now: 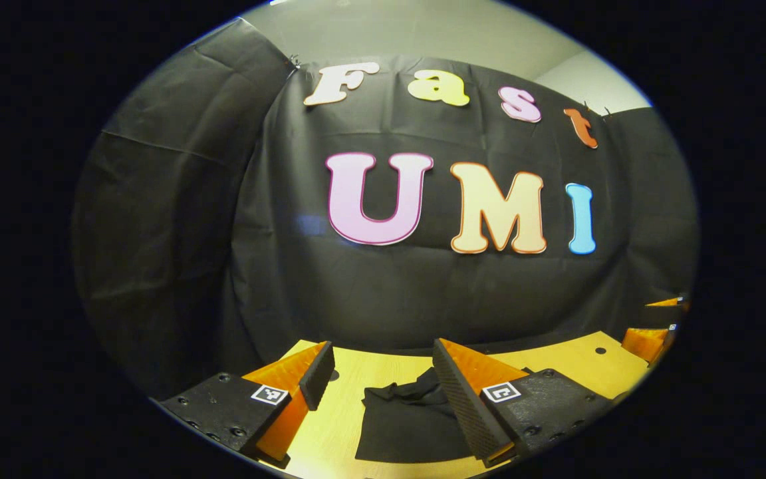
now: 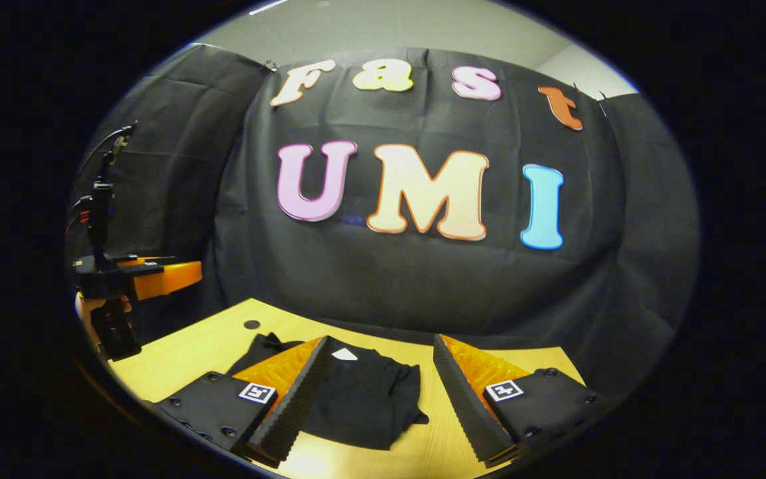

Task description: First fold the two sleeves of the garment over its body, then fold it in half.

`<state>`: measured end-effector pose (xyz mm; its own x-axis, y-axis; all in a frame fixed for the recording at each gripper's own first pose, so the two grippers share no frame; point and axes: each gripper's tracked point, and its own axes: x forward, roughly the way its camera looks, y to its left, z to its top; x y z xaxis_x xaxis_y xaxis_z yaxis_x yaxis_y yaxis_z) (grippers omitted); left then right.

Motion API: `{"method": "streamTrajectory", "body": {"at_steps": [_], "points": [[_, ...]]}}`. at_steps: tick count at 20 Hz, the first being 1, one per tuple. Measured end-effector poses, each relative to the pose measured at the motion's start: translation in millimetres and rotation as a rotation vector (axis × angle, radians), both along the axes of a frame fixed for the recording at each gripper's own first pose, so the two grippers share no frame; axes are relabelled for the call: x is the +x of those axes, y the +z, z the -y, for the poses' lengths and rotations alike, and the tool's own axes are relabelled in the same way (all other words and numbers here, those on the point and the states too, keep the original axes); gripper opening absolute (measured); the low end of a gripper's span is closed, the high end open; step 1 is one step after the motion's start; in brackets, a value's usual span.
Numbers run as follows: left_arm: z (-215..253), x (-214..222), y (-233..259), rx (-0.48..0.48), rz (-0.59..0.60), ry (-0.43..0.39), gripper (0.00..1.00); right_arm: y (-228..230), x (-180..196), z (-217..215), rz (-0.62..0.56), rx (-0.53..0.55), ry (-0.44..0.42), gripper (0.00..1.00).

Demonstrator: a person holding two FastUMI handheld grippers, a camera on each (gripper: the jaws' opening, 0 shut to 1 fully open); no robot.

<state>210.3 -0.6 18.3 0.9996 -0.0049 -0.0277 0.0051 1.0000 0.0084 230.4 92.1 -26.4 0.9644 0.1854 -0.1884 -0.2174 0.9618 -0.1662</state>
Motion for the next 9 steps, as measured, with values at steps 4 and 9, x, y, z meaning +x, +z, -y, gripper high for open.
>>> {"method": "streamTrajectory", "body": {"at_steps": [4,9], "points": [[6.9,-44.0,10.8,0.023,0.027,-0.002,0.92,19.9,-43.5,-11.5,0.031,0.093,0.058,0.96],[19.3,-94.1,0.2,-0.003,-0.023,-0.013,0.90,22.0,-75.3,-7.6,0.024,0.201,0.033,0.98]]}}
